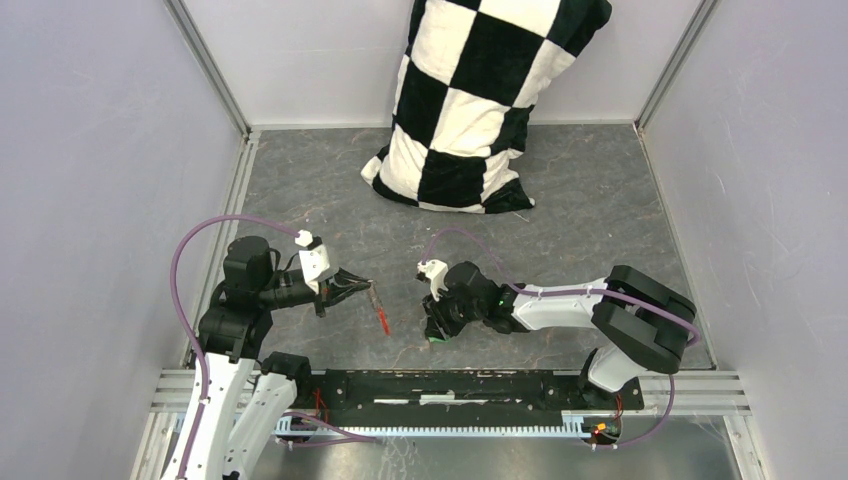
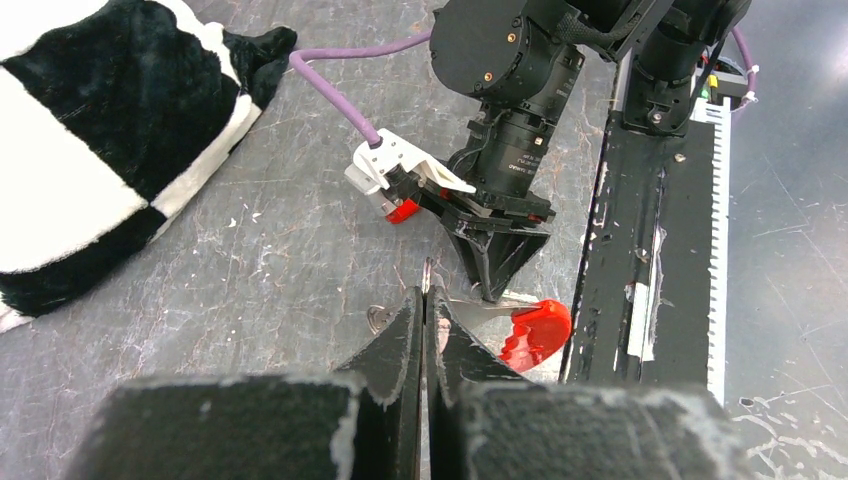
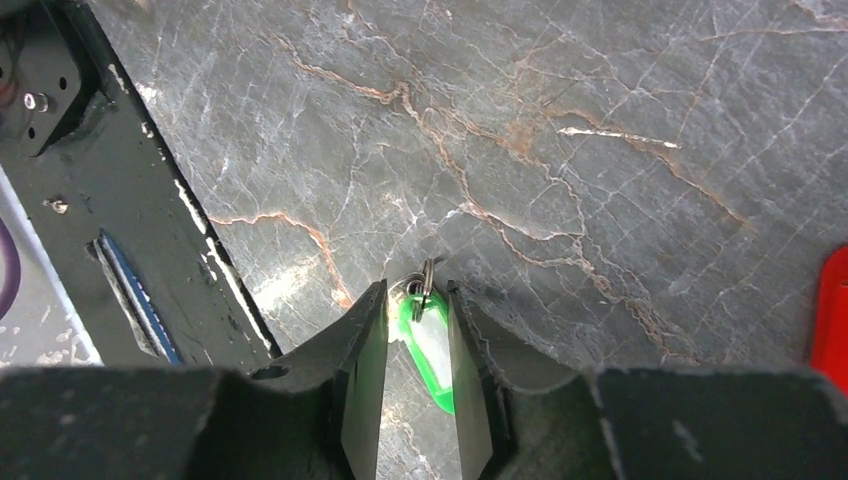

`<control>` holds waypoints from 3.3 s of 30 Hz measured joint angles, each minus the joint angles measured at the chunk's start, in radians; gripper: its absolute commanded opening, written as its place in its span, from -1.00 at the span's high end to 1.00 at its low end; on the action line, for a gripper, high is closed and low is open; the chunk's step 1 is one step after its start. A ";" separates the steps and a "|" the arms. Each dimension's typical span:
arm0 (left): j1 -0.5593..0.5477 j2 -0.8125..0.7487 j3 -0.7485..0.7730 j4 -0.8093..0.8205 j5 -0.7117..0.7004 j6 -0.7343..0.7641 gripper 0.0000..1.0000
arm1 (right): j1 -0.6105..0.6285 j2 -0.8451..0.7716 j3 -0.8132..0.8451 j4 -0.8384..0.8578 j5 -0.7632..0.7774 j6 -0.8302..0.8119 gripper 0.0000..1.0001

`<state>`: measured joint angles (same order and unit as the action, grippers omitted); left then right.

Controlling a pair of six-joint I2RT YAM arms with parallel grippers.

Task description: Put the keys on the keyring

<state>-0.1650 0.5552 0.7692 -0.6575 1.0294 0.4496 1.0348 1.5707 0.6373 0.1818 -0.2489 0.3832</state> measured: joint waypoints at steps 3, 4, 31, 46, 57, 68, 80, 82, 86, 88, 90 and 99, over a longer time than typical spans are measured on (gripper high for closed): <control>0.000 0.000 0.000 0.000 0.000 0.001 0.95 | 0.005 0.000 -0.001 -0.006 0.011 -0.006 0.58; 0.000 0.000 0.000 0.000 0.000 0.001 0.96 | 0.006 0.000 -0.001 -0.006 0.014 -0.008 0.63; 0.000 -0.008 -0.011 -0.043 0.000 0.109 0.96 | 0.020 -0.361 0.210 -0.177 -0.116 0.054 1.00; 0.000 -0.044 -0.011 -0.156 0.081 0.283 0.95 | 0.070 -0.280 0.291 -0.059 -0.209 0.207 1.00; 0.000 -0.064 -0.011 -0.147 0.084 0.283 0.96 | 0.071 -0.256 0.289 0.049 -0.219 0.274 1.00; 0.000 -0.064 -0.011 -0.147 0.084 0.283 0.96 | 0.071 -0.240 0.288 0.029 -0.217 0.275 1.00; 0.000 -0.066 -0.011 -0.147 0.093 0.282 0.96 | 0.071 -0.217 0.288 -0.025 -0.181 0.275 1.00; 0.000 -0.068 -0.011 -0.147 0.099 0.282 0.96 | 0.071 -0.217 0.288 -0.025 -0.176 0.276 1.00; 0.000 -0.073 -0.011 -0.147 0.100 0.283 0.95 | 0.071 -0.217 0.288 -0.018 -0.171 0.282 1.00; 0.000 -0.075 -0.011 -0.147 0.100 0.282 0.96 | 0.071 -0.217 0.288 -0.014 -0.170 0.284 1.00; 0.000 -0.075 -0.011 -0.147 0.100 0.282 0.96 | 0.071 -0.217 0.288 -0.009 -0.170 0.286 1.00; 0.000 -0.077 -0.011 -0.147 0.100 0.282 0.96 | 0.071 -0.217 0.288 0.010 -0.169 0.293 1.00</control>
<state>-0.1650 0.4786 0.7582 -0.8047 1.1294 0.7319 1.1057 1.3533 0.9249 0.1917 -0.4179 0.6765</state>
